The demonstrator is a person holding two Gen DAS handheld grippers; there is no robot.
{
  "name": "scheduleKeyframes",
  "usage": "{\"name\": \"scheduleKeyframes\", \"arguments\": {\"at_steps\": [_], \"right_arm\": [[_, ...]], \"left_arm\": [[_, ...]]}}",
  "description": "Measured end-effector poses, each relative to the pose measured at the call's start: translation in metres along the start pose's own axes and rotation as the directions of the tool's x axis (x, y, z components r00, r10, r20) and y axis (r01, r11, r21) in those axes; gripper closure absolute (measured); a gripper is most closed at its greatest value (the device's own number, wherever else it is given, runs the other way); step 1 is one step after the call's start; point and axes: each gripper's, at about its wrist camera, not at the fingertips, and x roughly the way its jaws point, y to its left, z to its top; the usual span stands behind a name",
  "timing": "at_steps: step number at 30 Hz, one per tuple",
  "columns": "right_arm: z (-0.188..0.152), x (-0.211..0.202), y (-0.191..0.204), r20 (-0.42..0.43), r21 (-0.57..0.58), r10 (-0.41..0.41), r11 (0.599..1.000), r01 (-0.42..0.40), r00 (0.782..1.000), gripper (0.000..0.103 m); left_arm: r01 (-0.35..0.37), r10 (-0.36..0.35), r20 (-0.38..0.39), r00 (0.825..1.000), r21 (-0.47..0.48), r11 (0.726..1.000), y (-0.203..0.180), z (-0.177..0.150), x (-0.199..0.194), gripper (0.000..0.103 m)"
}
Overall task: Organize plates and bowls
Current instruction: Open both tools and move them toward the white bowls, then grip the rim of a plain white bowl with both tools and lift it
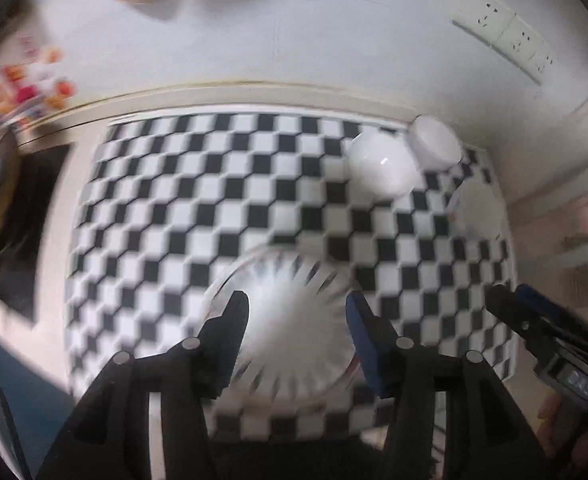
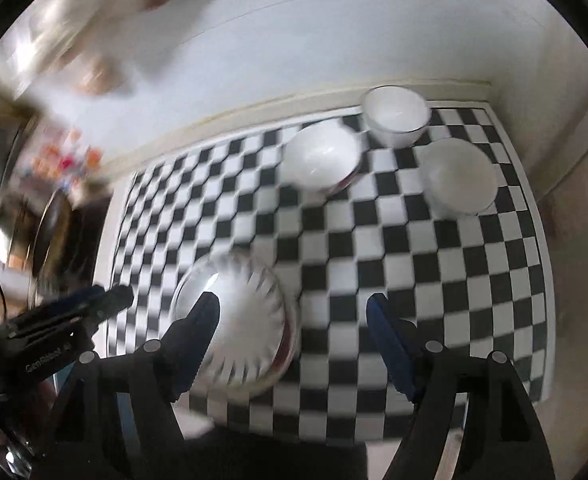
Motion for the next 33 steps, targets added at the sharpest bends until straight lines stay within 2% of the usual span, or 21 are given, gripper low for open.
{"name": "scheduleKeyframes", "arguments": {"at_steps": [1, 3, 8, 11, 13, 14, 16, 17, 18, 19, 21, 27, 33], "right_arm": [[0.014, 0.011, -0.007, 0.014, 0.03, -0.003, 1.0, 0.003, 1.0, 0.025], [0.042, 0.037, -0.019, 0.009, 0.078, -0.012, 0.997, 0.011, 1.0, 0.025], [0.105, 0.116, -0.036, -0.058, 0.155, -0.017, 0.988, 0.026, 0.998, 0.026], [0.131, 0.163, -0.044, -0.131, 0.188, -0.034, 0.98, 0.058, 0.991, 0.039], [0.141, 0.192, -0.052, -0.176, 0.229, -0.017, 0.972, 0.058, 0.984, 0.047], [0.144, 0.203, -0.054, -0.199, 0.237, -0.013, 0.97, 0.061, 0.98, 0.05], [0.146, 0.223, -0.058, -0.237, 0.253, -0.016, 0.964, 0.078, 0.971, 0.055], [0.147, 0.234, -0.06, -0.261, 0.26, -0.021, 0.961, 0.091, 0.965, 0.063], [0.147, 0.242, -0.061, -0.277, 0.274, -0.008, 0.958, 0.086, 0.961, 0.075], [0.147, 0.248, -0.063, -0.287, 0.286, -0.001, 0.954, 0.086, 0.958, 0.081], [0.148, 0.254, -0.064, -0.291, 0.293, -0.013, 0.951, 0.102, 0.957, 0.09], [0.141, 0.25, -0.064, -0.279, 0.28, -0.035, 0.953, 0.117, 0.96, 0.092], [0.125, 0.219, -0.052, -0.243, 0.207, -0.063, 0.972, 0.115, 0.968, 0.092]], "left_arm": [[0.009, -0.009, -0.017, 1.0, 0.004, 1.0, 0.0, 0.016, 0.014, 0.055], [0.082, -0.081, -0.045, 0.996, 0.03, 0.996, -0.005, 0.051, 0.044, 0.055], [0.154, -0.137, -0.161, 0.977, 0.102, 0.983, -0.025, 0.128, 0.129, 0.055], [0.182, -0.148, -0.231, 0.962, 0.132, 0.974, -0.036, 0.158, 0.171, 0.055], [0.184, -0.141, -0.264, 0.954, 0.144, 0.972, -0.042, 0.171, 0.194, 0.057], [0.188, -0.14, -0.277, 0.951, 0.153, 0.97, -0.043, 0.175, 0.2, 0.058], [0.182, -0.124, -0.298, 0.947, 0.176, 0.967, -0.047, 0.182, 0.218, 0.07], [0.185, -0.122, -0.31, 0.943, 0.183, 0.966, -0.048, 0.183, 0.225, 0.074], [0.193, -0.125, -0.325, 0.937, 0.188, 0.963, -0.05, 0.184, 0.232, 0.08], [0.203, -0.13, -0.342, 0.931, 0.188, 0.961, -0.05, 0.183, 0.239, 0.087], [0.219, -0.144, -0.353, 0.925, 0.183, 0.959, -0.051, 0.18, 0.244, 0.088], [0.229, -0.151, -0.336, 0.93, 0.206, 0.951, -0.054, 0.163, 0.235, 0.089], [0.211, -0.142, -0.287, 0.947, 0.222, 0.952, -0.062, 0.133, 0.203, 0.089]]}}
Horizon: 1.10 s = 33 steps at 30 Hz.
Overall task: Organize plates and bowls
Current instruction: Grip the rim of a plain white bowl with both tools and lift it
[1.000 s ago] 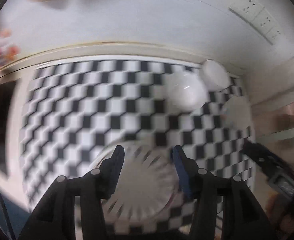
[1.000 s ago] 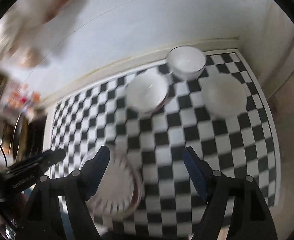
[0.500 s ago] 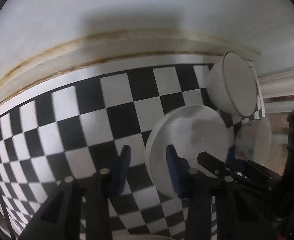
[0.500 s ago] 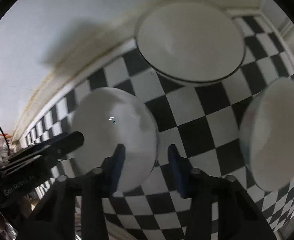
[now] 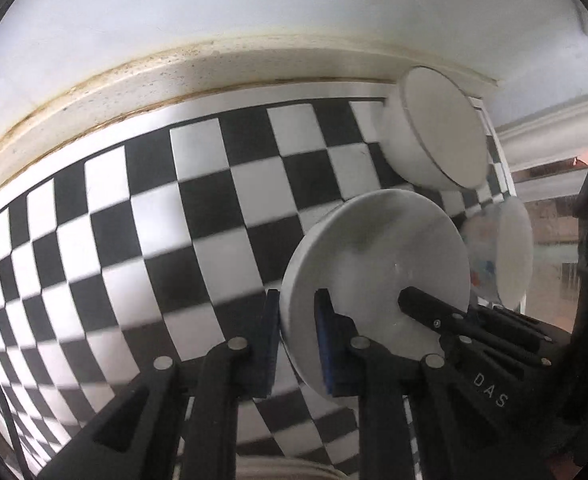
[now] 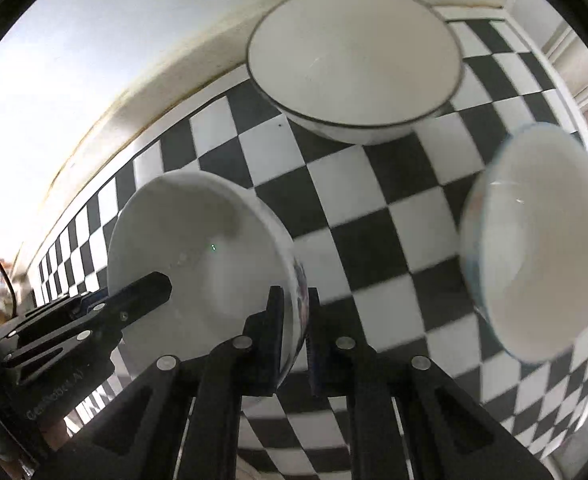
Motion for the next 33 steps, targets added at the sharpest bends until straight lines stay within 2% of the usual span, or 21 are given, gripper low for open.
{"name": "scheduleKeyframes", "arguments": {"at_steps": [5, 10, 13, 14, 19, 20, 27, 31, 33], "right_arm": [[-0.033, -0.032, -0.007, 0.03, -0.079, 0.013, 0.997, -0.01, 0.999, 0.092], [-0.065, -0.051, -0.03, 0.021, -0.158, 0.029, 0.987, -0.025, 0.999, 0.092], [-0.083, -0.056, -0.044, 0.008, -0.202, 0.033, 0.979, -0.031, 0.999, 0.092], [-0.091, -0.061, -0.061, 0.001, -0.216, 0.036, 0.976, -0.035, 0.999, 0.092], [-0.136, -0.058, -0.091, -0.034, -0.27, 0.042, 0.962, -0.049, 0.999, 0.092], [-0.148, -0.054, -0.098, -0.043, -0.277, 0.042, 0.96, -0.052, 0.998, 0.092], [-0.165, -0.02, -0.131, -0.111, -0.305, 0.03, 0.95, -0.063, 0.993, 0.092], [-0.166, -0.006, -0.138, -0.122, -0.309, 0.012, 0.95, -0.05, 0.992, 0.092], [-0.165, -0.003, -0.14, -0.123, -0.311, 0.007, 0.949, -0.045, 0.992, 0.092]], "left_arm": [[-0.012, 0.012, 0.039, 0.999, -0.005, 1.0, -0.03, -0.043, -0.026, 0.089], [-0.016, 0.018, 0.053, 0.998, -0.03, 0.999, -0.06, -0.091, -0.036, 0.089], [-0.013, 0.016, 0.055, 0.998, -0.054, 0.998, -0.078, -0.117, -0.033, 0.089], [-0.013, 0.016, 0.051, 0.999, -0.064, 0.998, -0.081, -0.123, -0.032, 0.089], [-0.013, 0.015, 0.013, 1.0, -0.134, 0.991, -0.095, -0.165, -0.01, 0.088], [-0.018, 0.019, 0.004, 1.0, -0.141, 0.99, -0.098, -0.17, -0.004, 0.088], [-0.061, 0.054, -0.051, 0.997, -0.168, 0.984, -0.113, -0.188, 0.031, 0.089], [-0.071, 0.06, -0.074, 0.995, -0.166, 0.984, -0.12, -0.188, 0.048, 0.089], [-0.072, 0.06, -0.081, 0.995, -0.165, 0.984, -0.128, -0.176, 0.062, 0.089]]}}
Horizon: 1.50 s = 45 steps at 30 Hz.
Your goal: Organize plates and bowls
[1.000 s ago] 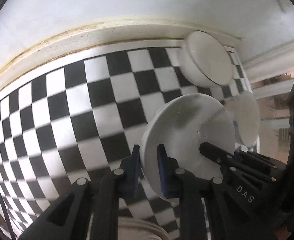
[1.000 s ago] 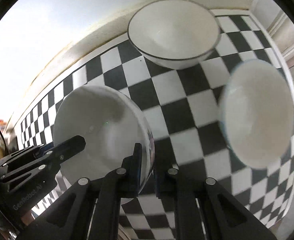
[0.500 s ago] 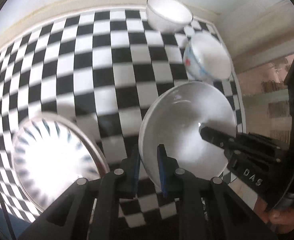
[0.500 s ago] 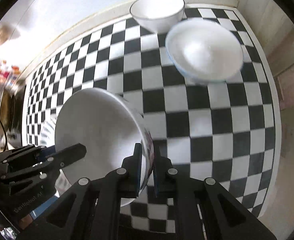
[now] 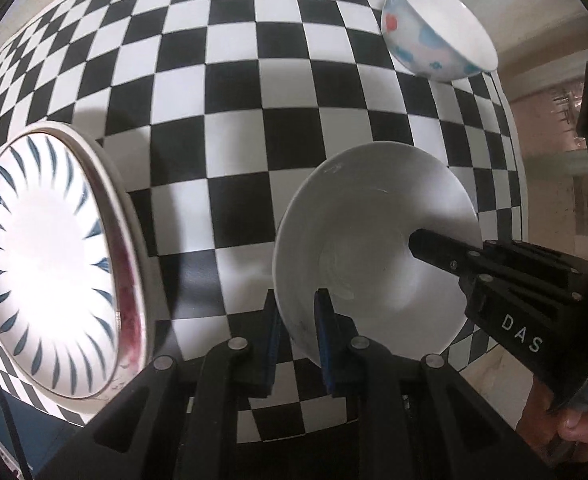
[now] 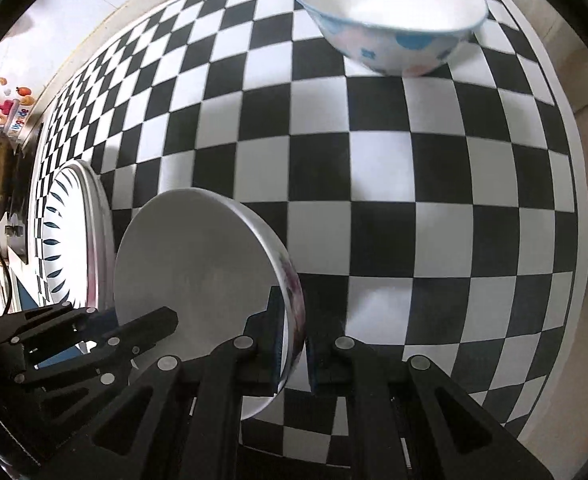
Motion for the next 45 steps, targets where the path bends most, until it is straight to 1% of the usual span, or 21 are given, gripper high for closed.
{"name": "scheduleKeyframes", "arguments": {"at_steps": [5, 13, 14, 17, 20, 23, 25, 27, 28, 29, 30, 31, 32, 33, 35, 37, 39, 40, 41, 43, 45], "right_arm": [[0.0, 0.006, -0.005, -0.012, 0.004, 0.005, 1.0, -0.005, 1.0, 0.092], [-0.003, 0.013, -0.005, -0.024, 0.023, 0.023, 0.999, -0.022, 0.999, 0.093], [-0.003, 0.013, -0.006, -0.024, 0.028, 0.025, 0.999, -0.024, 0.999, 0.093], [-0.002, 0.014, -0.009, -0.03, 0.041, 0.032, 0.999, -0.031, 0.999, 0.093], [-0.001, 0.005, -0.012, -0.033, 0.046, 0.034, 0.998, -0.032, 0.999, 0.093], [-0.003, -0.006, -0.019, -0.035, 0.058, 0.047, 0.997, -0.045, 0.998, 0.091], [-0.006, -0.019, -0.022, -0.024, 0.069, 0.057, 0.996, -0.055, 0.998, 0.09], [-0.006, -0.033, -0.026, -0.005, 0.081, 0.068, 0.994, -0.067, 0.998, 0.089], [-0.005, -0.045, -0.028, 0.014, 0.09, 0.076, 0.993, -0.077, 0.997, 0.087], [-0.003, -0.054, -0.03, 0.03, 0.095, 0.08, 0.992, -0.083, 0.996, 0.081], [-0.001, -0.063, -0.032, 0.048, 0.098, 0.084, 0.991, -0.088, 0.995, 0.067], [0.006, -0.075, -0.034, 0.077, 0.103, 0.092, 0.99, -0.099, 0.993, 0.057], [0.011, -0.084, -0.036, 0.098, 0.107, 0.098, 0.988, -0.108, 0.99, 0.038], [0.019, -0.093, -0.038, 0.124, 0.113, 0.101, 0.987, -0.116, 0.987, 0.03], [0.039, -0.109, -0.042, 0.171, 0.118, 0.106, 0.985, -0.127, 0.98, 0.03], [0.063, -0.12, -0.044, 0.207, 0.113, 0.095, 0.986, -0.12, 0.974, 0.03], [0.092, -0.126, -0.046, 0.246, 0.108, 0.067, 0.989, -0.096, 0.967, 0.03], [0.104, -0.128, -0.05, 0.254, 0.106, 0.056, 0.991, -0.085, 0.966, 0.03], [0.119, -0.129, -0.054, 0.259, 0.108, 0.031, 0.992, -0.061, 0.965, 0.03], [0.141, -0.125, -0.057, 0.266, 0.12, 0.001, 0.992, -0.034, 0.964, 0.03], [0.163, -0.117, -0.073, 0.252, 0.14, -0.024, 0.99, -0.012, 0.967, 0.03]], "left_arm": [[-0.028, 0.027, 0.008, 1.0, 0.024, 0.999, -0.011, 0.004, 0.01, 0.089], [-0.041, 0.041, 0.001, 0.999, 0.041, 0.998, -0.018, 0.012, 0.012, 0.089], [-0.04, 0.04, -0.001, 0.999, 0.042, 0.998, -0.012, 0.009, 0.007, 0.089], [-0.032, 0.033, -0.017, 0.999, 0.035, 0.999, -0.01, 0.009, 0.006, 0.089], [-0.03, 0.03, -0.019, 0.999, 0.022, 0.999, -0.009, 0.012, 0.001, 0.088], [-0.029, 0.029, -0.02, 0.999, 0.021, 0.999, -0.006, 0.011, -0.012, 0.088], [-0.027, 0.027, -0.008, 1.0, 0.029, 0.999, -0.007, 0.009, -0.026, 0.087], [-0.022, 0.021, 0.022, 1.0, 0.047, 0.999, -0.009, 0.009, -0.047, 0.084], [-0.027, 0.025, 0.041, 0.999, 0.052, 0.998, -0.01, 0.011, -0.055, 0.077], [-0.024, 0.02, 0.066, 0.998, 0.055, 0.998, -0.01, 0.015, -0.064, 0.072], [-0.017, 0.012, 0.091, 0.996, 0.058, 0.998, -0.011, 0.021, -0.073, 0.071], [-0.013, 0.006, 0.109, 0.994, 0.06, 0.998, -0.01, 0.027, -0.08, 0.067], [-0.009, 0.001, 0.131, 0.991, 0.057, 0.998, -0.009, 0.039, -0.086, 0.058], [-0.008, 0.001, 0.148, 0.989, 0.049, 0.999, -0.007, 0.049, -0.09, 0.054], [-0.001, -0.003, 0.193, 0.981, 0.019, 1.0, -0.001, 0.074, -0.098, 0.045], [0.018, -0.018, 0.212, 0.977, -0.001, 1.0, 0.004, 0.102, -0.101, 0.042], [0.034, -0.028, 0.23, 0.973, -0.022, 0.999, 0.008, 0.133, -0.102, 0.042], [0.035, -0.027, 0.234, 0.972, -0.028, 0.999, 0.011, 0.145, -0.102, 0.042], [0.042, -0.032, 0.234, 0.972, -0.038, 0.998, 0.016, 0.165, -0.098, 0.042], [0.06, -0.049, 0.22, 0.974, -0.042, 0.997, 0.017, 0.186, -0.09, 0.042], [0.09, -0.08, 0.195, 0.977, -0.044, 0.995, 0.016, 0.206, -0.079, 0.042]]}}
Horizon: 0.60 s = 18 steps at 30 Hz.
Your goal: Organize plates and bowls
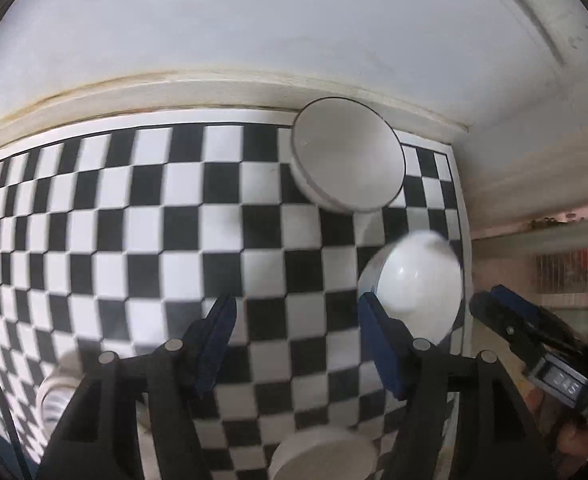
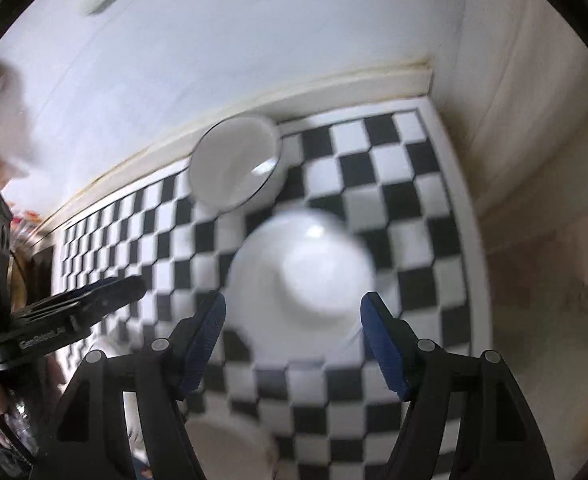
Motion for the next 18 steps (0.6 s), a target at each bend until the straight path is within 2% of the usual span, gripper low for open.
{"name": "scheduleKeyframes", "arguments": {"at_steps": [5, 11, 18], "right_arm": [[0.04, 0.028, -0.022, -0.04, 0.043, 0.051, 0.998, -0.05, 0.998, 0.03], [0.087, 0.064, -0.019, -0.065, 0.096, 0.146, 0.986, -0.139, 0.987, 0.03], [0.112, 0.1, -0.005, -0.112, 0.098, 0.164, 0.983, -0.153, 0.98, 0.031]], "left_arm": [[0.037, -0.038, -0.025, 0.999, -0.039, 0.999, -0.003, 0.033, 0.027, 0.042], [0.086, -0.09, -0.022, 0.996, -0.12, 0.989, 0.003, 0.065, 0.044, 0.042], [0.049, -0.052, -0.028, 0.998, -0.112, 0.993, 0.004, 0.09, 0.066, 0.042]]}}
